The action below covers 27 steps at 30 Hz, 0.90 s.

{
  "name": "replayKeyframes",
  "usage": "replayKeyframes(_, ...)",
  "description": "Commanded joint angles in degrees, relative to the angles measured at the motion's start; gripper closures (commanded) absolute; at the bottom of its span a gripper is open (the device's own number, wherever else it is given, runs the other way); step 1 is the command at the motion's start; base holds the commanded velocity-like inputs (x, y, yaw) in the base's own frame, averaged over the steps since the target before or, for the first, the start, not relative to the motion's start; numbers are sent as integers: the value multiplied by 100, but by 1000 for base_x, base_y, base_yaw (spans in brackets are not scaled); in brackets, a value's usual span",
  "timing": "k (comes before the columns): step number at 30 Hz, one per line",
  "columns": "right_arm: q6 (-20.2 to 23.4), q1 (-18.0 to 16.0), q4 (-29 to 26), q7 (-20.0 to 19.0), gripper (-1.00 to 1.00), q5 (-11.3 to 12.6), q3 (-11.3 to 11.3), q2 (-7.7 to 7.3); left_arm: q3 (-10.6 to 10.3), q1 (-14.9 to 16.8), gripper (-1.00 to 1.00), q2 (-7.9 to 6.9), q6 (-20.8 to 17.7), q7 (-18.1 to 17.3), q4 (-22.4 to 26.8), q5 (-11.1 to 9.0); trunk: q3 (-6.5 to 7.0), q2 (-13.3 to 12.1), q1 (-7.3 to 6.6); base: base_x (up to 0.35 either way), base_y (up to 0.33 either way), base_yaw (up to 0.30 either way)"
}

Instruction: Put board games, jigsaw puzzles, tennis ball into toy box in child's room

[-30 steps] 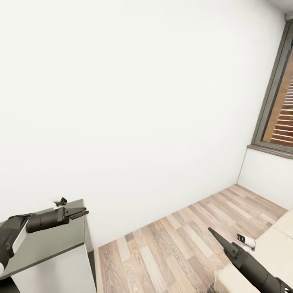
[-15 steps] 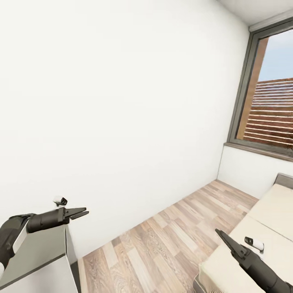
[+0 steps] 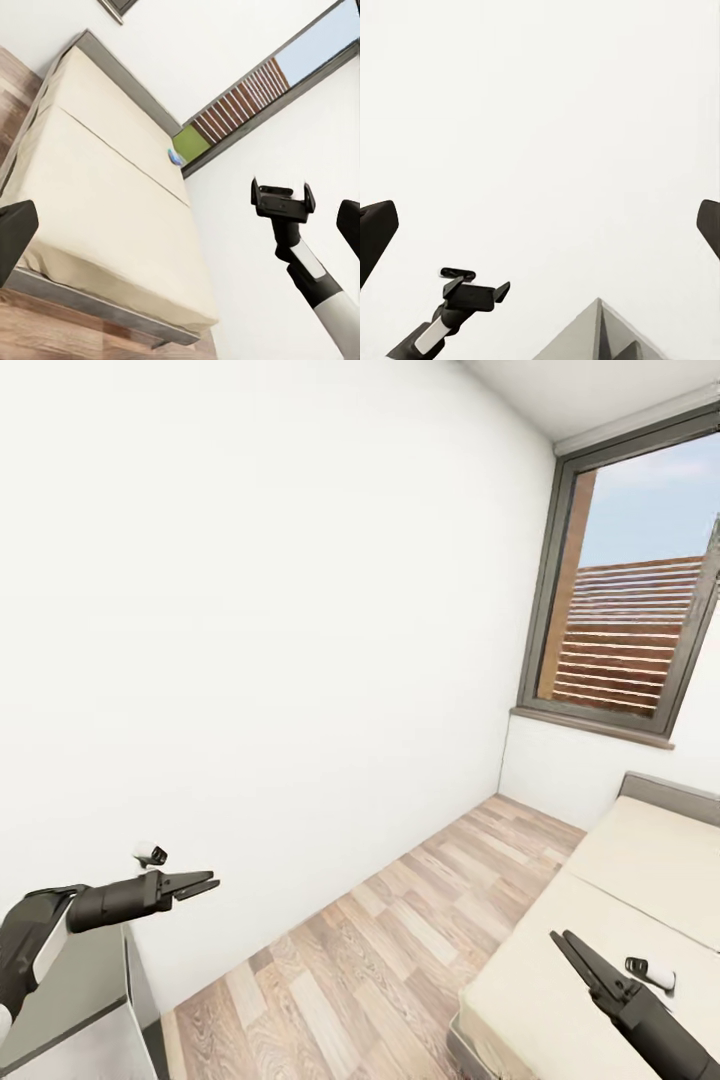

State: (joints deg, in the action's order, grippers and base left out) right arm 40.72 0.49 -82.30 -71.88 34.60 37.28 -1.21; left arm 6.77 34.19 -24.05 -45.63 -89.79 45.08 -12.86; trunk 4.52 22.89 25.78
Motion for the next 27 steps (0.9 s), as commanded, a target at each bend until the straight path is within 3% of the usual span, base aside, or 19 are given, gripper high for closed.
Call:
replayKeyframes(1,47,3,12,8,-100,31,4,5,-27,0,-100,1,-61,-21,0,0,0,3,0,-157,-68,-34)
replayKeyframes(14,134,-4,141,16,-100,40,23,-15,-104,0,-100,-3,-60,-21,0,2,-70,3,0,-55,-122,-105)
replayKeyframes(27,171,-13,492,8,-100,38,26,-28,-113,0,-100,19,-59,-21,0,1,-100,3,0,-19,-51,-246)
